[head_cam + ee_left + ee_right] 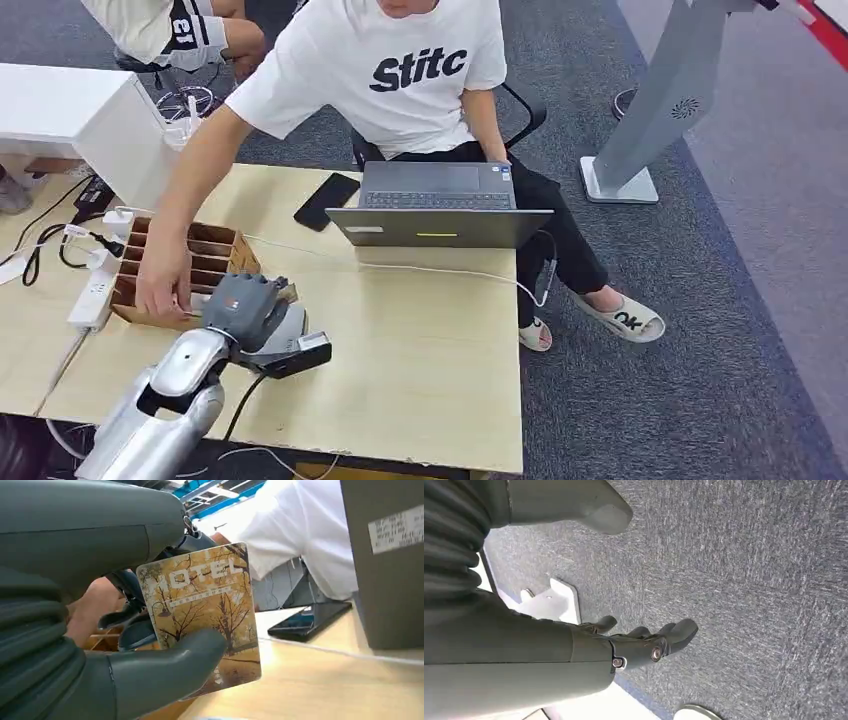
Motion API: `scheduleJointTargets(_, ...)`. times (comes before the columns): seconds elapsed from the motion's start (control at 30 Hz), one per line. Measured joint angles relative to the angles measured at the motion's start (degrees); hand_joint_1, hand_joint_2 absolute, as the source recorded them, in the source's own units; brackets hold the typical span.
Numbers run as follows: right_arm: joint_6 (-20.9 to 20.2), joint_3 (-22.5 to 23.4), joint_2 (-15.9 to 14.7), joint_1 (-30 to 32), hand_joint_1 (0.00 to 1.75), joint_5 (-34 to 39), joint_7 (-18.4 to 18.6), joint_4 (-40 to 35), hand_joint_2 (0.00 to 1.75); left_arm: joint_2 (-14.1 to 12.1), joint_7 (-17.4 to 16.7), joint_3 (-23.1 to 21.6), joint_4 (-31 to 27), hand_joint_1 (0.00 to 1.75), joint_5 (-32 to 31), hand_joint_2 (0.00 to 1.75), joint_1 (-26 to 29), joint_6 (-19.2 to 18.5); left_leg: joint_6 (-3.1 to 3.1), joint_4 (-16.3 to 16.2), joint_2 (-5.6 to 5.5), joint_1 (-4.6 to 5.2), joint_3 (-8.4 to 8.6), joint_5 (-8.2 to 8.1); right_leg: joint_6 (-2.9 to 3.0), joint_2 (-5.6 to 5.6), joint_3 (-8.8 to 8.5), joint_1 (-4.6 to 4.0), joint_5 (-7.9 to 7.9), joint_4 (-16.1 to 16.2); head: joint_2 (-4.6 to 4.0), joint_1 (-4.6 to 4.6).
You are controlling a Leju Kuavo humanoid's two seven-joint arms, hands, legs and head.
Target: Pass the card to the sensor for recognition and then transmit it.
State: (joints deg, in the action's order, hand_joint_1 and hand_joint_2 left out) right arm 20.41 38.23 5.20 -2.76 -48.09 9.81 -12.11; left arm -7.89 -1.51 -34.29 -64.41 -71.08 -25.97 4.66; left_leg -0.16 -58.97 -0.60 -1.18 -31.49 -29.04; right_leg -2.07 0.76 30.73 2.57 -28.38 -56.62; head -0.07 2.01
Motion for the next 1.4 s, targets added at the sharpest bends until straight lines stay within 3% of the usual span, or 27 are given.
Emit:
scheduleJointTargets(0.63,-0.6,0.7,0.0,0.0,0.00,-1.1,0.2,0.0,1.75,-1.1,-1.6,-0.5,3.5,1.75,-0.7,1.75,1.9,-0.1,0.00,0.0,0.00,0.00,-0.01,0.00,0.00,0.00,0.00,0.00,0.00,0.0,0.00,0.00)
scheduleJointTargets(0.87,-0.7,1.0,0.1,0.0,0.00,-1.2,0.2,0.0,1.75,-1.1,-2.7,-0.5,6.0,1.75,-1.6,1.75,3.0,2.6,0.00,0.0,-0.04,0.00,0.05,0.00,-0.01,-0.10,-0.12,0.00,-0.01,0.0,0.00,0.00)
scheduleJointTargets(1.1,-0.6,1.6,0.1,0.0,0.00,-1.9,0.0,0.0,1.75,-0.6,-4.0,-0.1,9.5,1.75,-4.0,1.75,4.2,7.6,0.00,0.0,-0.04,0.00,0.37,0.00,-0.01,-0.11,-0.44,0.00,-0.02,0.0,0.00,-0.02)
scheduleJointTargets(1.4,-0.6,2.4,0.2,0.0,0.00,-2.5,0.1,0.0,1.75,-0.1,-4.5,3.5,10.5,1.75,-4.0,1.75,5.0,10.4,-0.08,0.0,-0.07,0.00,0.45,0.11,0.00,-0.13,-0.53,0.00,0.01,0.0,0.00,0.00)
